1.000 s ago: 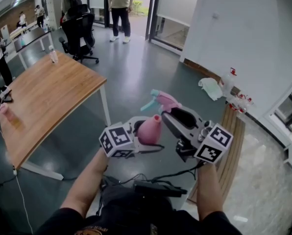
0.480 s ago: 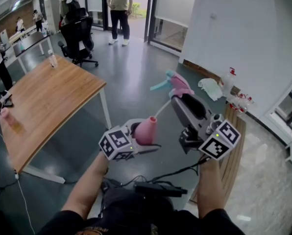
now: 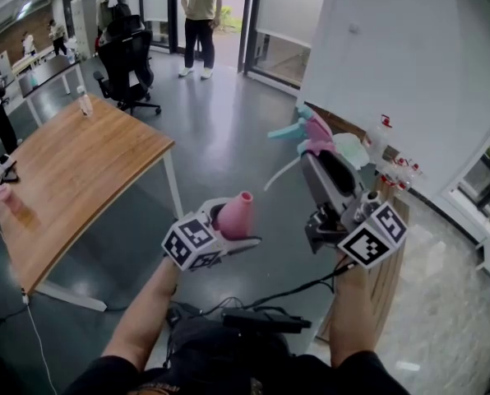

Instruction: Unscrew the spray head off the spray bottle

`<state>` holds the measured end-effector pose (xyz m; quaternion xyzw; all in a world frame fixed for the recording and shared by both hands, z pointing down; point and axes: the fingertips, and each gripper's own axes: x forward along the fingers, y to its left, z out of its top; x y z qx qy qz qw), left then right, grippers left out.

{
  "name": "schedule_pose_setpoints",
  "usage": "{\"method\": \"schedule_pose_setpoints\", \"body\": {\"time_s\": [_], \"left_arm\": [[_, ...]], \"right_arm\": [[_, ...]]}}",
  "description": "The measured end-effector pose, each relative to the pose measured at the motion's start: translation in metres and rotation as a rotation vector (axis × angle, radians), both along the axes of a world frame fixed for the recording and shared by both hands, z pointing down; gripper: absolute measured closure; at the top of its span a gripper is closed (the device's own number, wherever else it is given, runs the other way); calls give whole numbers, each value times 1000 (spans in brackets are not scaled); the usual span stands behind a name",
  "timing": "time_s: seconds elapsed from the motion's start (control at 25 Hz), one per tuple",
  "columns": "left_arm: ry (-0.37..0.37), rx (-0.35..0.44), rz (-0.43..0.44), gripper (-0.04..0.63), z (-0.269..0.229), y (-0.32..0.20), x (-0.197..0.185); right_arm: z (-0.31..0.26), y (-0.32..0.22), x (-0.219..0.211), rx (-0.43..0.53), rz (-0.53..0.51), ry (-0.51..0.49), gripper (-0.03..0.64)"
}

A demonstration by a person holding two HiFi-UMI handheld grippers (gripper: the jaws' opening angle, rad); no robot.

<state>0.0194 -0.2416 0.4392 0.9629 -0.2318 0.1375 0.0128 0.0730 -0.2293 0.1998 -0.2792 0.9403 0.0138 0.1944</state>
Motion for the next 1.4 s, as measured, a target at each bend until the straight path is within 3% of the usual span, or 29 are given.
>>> {"method": "schedule_pose_setpoints", "body": {"time_s": [0.44,0.88,1.4], "left_arm": [[93,97,-152,150,-52,-24,-12],[104,121,-220,150,-67,-32,-25],[100,128,-242,150,-70,-36,-25]], "right_arm": [[61,-31,9,-55,213,172,483],[106,-42,13,-115,371,276,485],[115,-43,16,-134,411,313,485]]}}
